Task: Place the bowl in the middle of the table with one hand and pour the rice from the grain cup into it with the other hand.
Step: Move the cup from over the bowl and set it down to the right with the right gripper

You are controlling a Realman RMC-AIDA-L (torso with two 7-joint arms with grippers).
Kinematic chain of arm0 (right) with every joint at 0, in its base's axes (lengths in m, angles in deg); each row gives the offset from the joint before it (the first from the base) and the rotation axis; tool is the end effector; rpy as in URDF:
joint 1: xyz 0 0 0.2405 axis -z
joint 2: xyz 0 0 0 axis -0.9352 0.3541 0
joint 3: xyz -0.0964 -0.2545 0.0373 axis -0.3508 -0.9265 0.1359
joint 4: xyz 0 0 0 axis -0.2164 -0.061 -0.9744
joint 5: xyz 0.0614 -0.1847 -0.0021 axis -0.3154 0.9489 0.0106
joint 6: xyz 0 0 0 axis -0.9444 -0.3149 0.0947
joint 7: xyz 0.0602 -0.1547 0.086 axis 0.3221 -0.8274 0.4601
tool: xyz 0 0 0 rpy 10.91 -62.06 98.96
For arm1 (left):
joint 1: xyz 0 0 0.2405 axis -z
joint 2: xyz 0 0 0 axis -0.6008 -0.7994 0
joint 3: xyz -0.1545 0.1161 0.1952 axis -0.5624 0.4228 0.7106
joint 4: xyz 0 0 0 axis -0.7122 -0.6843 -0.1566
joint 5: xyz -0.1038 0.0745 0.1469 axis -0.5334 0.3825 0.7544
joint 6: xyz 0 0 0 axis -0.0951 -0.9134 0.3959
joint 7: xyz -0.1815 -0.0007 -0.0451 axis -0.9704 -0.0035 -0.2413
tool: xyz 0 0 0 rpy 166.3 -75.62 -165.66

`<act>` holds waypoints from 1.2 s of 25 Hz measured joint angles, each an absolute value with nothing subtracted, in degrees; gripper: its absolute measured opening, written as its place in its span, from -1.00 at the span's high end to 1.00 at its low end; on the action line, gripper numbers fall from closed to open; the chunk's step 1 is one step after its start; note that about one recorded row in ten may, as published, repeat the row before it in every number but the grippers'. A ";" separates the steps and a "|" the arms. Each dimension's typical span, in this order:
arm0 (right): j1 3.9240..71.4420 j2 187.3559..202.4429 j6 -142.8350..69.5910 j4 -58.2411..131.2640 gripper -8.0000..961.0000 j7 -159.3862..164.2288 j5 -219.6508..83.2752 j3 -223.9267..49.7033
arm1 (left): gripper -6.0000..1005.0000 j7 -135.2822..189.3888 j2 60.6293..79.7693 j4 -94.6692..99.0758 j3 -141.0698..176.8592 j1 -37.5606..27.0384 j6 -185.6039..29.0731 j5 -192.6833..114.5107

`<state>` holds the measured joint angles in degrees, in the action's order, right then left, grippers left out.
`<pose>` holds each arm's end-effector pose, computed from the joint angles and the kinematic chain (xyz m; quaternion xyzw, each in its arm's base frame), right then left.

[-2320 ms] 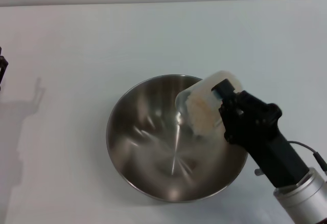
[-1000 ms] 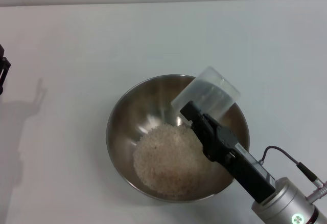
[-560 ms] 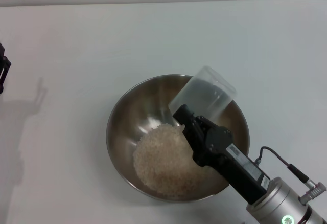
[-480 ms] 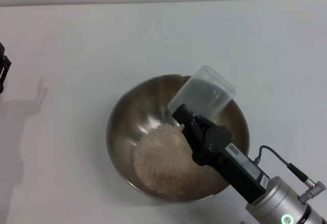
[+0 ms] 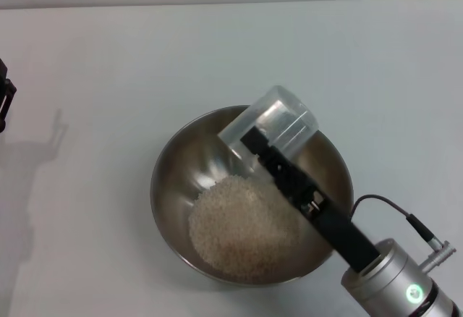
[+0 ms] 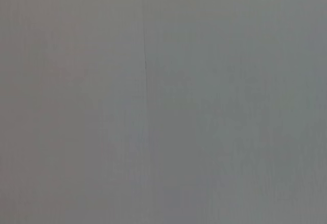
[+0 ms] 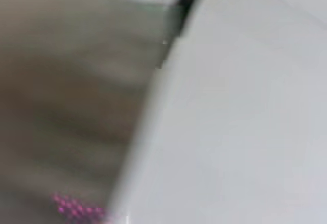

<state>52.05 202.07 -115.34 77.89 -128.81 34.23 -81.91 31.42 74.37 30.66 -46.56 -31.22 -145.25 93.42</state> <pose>0.1765 0.2211 -0.1224 -0.5058 -0.6057 -0.0810 0.6089 -0.3290 0.2952 0.0056 -0.6409 -0.1735 -0.3159 0.6778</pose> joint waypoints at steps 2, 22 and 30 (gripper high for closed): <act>52.27 202.06 -115.68 78.91 0.96 -118.65 33.88 -80.67 | -0.69 31.42 74.37 30.69 -46.55 -31.22 -145.28 93.42; 56.33 201.46 -124.81 75.31 0.96 -34.40 32.71 -67.73 | -0.69 30.74 74.37 30.68 -46.46 -31.38 -145.49 93.42; 57.06 201.47 -131.38 59.84 0.96 -3.97 26.94 -63.45 | -0.69 30.71 74.37 30.59 -46.46 -31.31 -145.29 93.42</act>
